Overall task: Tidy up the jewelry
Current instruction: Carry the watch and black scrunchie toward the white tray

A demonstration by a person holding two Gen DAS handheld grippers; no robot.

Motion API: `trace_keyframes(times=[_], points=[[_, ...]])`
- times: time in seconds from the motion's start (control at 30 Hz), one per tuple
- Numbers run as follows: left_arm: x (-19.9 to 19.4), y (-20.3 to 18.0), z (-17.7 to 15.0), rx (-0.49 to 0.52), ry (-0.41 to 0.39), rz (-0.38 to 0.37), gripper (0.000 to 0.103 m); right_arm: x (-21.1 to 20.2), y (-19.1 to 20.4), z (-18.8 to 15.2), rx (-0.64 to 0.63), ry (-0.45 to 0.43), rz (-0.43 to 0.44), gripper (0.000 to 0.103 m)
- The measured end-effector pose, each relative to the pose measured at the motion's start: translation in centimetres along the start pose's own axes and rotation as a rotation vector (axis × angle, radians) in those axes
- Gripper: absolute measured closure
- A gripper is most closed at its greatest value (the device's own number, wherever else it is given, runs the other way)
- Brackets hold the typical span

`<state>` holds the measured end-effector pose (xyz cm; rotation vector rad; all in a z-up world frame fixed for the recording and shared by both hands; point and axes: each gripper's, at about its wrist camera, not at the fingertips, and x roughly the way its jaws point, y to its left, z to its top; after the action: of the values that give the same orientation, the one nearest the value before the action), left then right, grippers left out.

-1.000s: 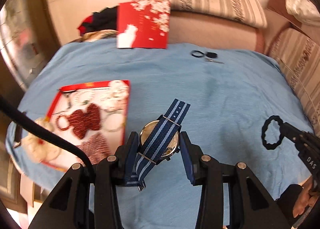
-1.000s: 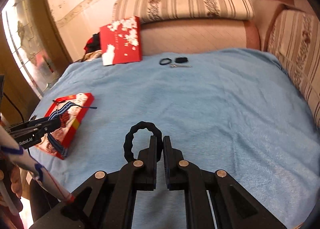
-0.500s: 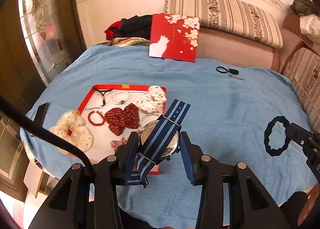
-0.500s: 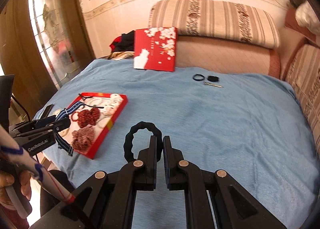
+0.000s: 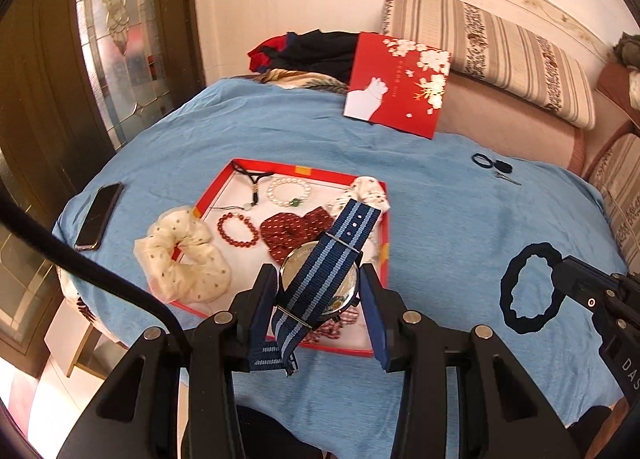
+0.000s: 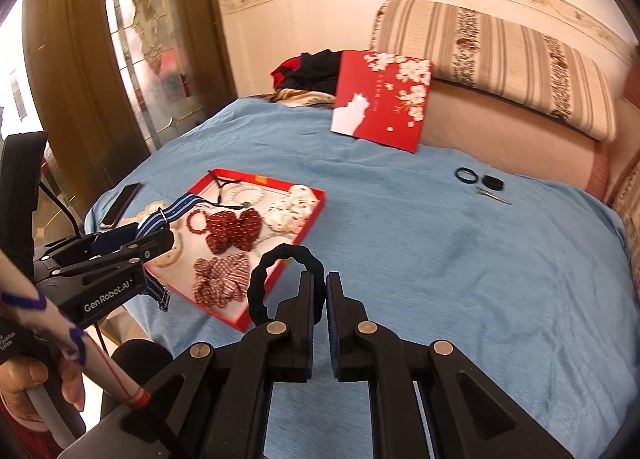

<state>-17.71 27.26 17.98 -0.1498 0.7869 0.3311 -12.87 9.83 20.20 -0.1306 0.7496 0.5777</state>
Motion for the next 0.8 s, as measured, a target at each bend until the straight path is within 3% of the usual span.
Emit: trace_keyframes(times=[0.3,0.5,0.8], points=[[1.6,2.3,0.1,-0.023,0.025,0.001,0.062,3.0,2.8,1.4,-0.038,0.025,0.041,0.096],[2.3,3.4,1.5,0.027,0.024,-0.007,0.062,4.6,3.3,2.2,-0.023,0.036,0.066,0.096],[2.9,6.8,5.7,0.008,0.032,-0.101,0.062,7.2,3.3,3.7,0.026,0.057,0.106,0.096]])
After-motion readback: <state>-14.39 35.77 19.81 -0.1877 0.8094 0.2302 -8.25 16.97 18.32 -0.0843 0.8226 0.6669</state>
